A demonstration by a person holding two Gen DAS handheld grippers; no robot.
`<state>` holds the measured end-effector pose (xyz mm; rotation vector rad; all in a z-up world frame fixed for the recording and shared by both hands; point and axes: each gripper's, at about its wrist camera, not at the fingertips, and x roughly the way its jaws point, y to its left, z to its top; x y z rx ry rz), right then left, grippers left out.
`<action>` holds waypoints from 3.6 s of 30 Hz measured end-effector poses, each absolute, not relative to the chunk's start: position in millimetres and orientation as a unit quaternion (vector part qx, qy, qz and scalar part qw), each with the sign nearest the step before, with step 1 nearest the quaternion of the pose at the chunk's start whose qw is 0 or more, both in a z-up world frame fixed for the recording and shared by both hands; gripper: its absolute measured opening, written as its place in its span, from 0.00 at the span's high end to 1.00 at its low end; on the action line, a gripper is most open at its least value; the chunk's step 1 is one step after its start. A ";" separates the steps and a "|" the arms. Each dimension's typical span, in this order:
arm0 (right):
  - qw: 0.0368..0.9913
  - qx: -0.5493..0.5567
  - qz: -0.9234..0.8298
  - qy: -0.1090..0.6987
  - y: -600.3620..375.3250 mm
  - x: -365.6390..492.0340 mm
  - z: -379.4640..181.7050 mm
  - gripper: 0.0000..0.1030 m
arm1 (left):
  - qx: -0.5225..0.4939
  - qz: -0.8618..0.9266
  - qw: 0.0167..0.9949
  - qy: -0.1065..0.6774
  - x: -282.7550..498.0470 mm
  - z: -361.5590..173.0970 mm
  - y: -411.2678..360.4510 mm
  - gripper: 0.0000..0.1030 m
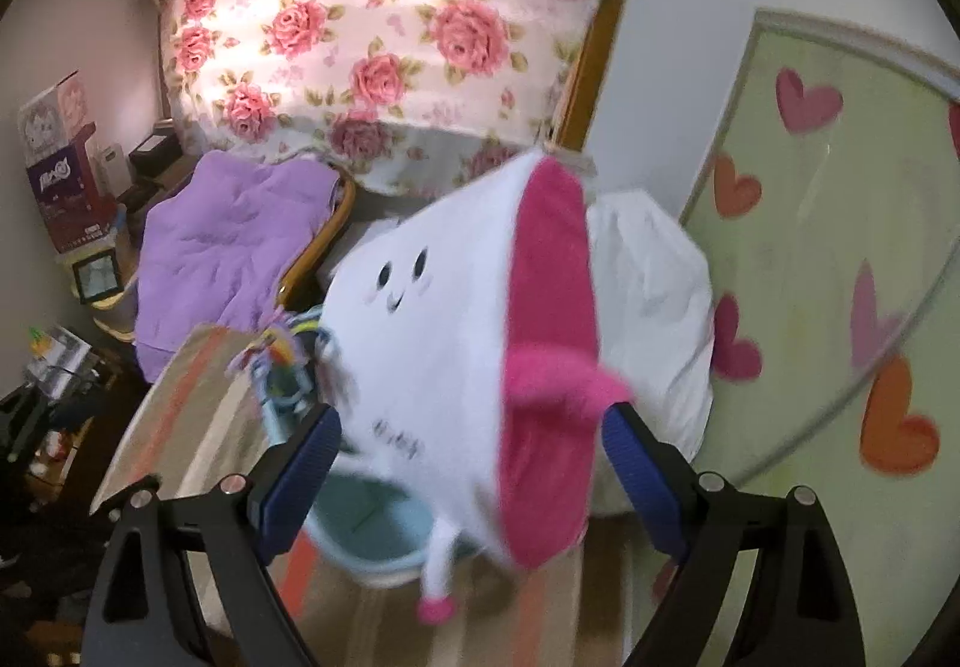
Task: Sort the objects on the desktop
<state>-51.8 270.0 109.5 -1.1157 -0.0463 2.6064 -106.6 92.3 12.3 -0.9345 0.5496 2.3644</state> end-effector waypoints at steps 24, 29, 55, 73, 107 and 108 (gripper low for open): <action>0.244 -0.363 0.898 0.041 214.9 46.0 76.9 0.11 | -0.354 0.908 0.197 0.106 -76.1 36.5 53.3 0.24; 0.230 -0.361 0.902 0.059 230.2 56.9 70.6 0.11 | -0.357 0.916 0.159 0.093 -58.5 37.9 55.9 0.24; 0.152 -0.370 0.914 0.065 262.0 88.2 62.0 0.11 | -0.368 0.923 0.088 0.073 -6.0 42.7 64.1 0.24; 0.147 -0.381 0.911 0.054 234.0 87.5 59.0 0.11 | -0.364 0.924 0.090 0.078 -7.8 45.2 56.7 0.24; 0.152 -0.384 0.909 0.055 226.5 85.8 60.7 0.11 | -0.366 0.923 0.090 0.076 -9.9 44.0 59.5 0.24; 0.152 -0.384 0.909 0.054 226.1 85.8 60.6 0.11 | -0.366 0.923 0.090 0.076 -10.0 43.9 59.9 0.24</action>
